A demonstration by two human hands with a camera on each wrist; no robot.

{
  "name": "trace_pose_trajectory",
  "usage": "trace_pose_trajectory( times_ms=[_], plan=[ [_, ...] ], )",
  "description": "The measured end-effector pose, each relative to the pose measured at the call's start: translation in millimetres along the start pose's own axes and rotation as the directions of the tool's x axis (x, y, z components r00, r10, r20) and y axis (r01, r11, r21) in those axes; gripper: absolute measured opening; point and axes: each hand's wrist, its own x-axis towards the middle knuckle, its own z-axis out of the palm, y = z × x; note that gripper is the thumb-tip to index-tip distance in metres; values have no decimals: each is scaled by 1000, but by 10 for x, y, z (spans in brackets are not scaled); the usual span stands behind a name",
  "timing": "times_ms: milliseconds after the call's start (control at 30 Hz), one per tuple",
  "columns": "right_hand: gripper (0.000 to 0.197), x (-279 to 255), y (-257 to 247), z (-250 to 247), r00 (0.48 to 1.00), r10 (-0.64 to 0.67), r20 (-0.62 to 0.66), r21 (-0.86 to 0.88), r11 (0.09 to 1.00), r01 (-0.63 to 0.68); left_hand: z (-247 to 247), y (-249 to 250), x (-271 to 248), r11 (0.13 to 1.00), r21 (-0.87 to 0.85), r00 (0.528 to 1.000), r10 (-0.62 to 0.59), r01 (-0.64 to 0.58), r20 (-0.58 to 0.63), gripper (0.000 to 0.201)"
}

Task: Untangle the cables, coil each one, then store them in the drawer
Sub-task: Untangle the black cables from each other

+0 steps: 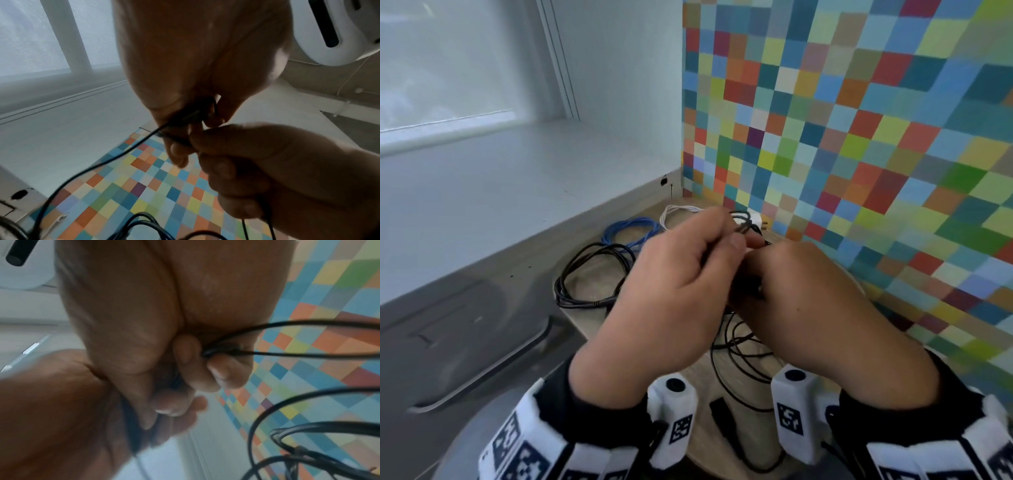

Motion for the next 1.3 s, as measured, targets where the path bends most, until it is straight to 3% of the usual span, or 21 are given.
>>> trace_pose_trajectory(
  times_ms=[67,200,333,400,467,600,767,833,900,967,1067,1133,1200,1300],
  plan=[
    [17,-27,-8,-6,998,-31,-62,138,990,40,18,34,-9,993,118,1000,23,-24,5,24],
    [16,-64,-36,-81,997,-66,-33,448,891,74,-62,50,17,973,231,1000,-1,5,-21,31],
    [13,-95,81,-282,994,-34,-102,480,873,80,-261,35,20,949,286,969,-188,136,163,38],
    [9,-110,188,-370,985,8,-173,476,876,76,-379,-7,9,957,182,932,-266,225,245,46],
    [7,-96,296,-416,961,66,-269,522,848,88,-484,-56,17,961,-32,928,-257,275,269,46],
    [17,-58,509,-413,939,155,-307,636,768,81,-626,-112,46,853,-429,955,-258,296,146,36],
    [22,-11,681,-317,963,188,-193,853,517,70,-626,-103,58,765,-564,944,-314,312,97,33],
    [22,-4,706,-310,961,179,-209,863,496,95,-628,-90,49,719,-607,935,-332,337,126,34],
    [18,-10,710,-313,952,189,-240,820,565,95,-635,-66,36,666,-656,930,-328,354,168,35],
    [12,-14,697,-298,938,193,-289,692,719,65,-641,-27,36,603,-717,929,-318,350,187,36],
    [11,20,701,-226,931,202,-302,470,882,-39,-635,33,70,539,-788,929,-354,297,108,33],
    [10,46,649,-147,946,202,-253,383,919,-94,-575,55,86,629,-743,931,-365,230,-21,34],
    [6,65,526,-57,968,176,-181,239,962,-130,-459,67,78,810,-566,943,-291,154,-160,36],
    [14,63,268,57,992,111,-65,62,992,-107,-235,73,52,937,-344,983,-114,58,-145,30]
  ],
)
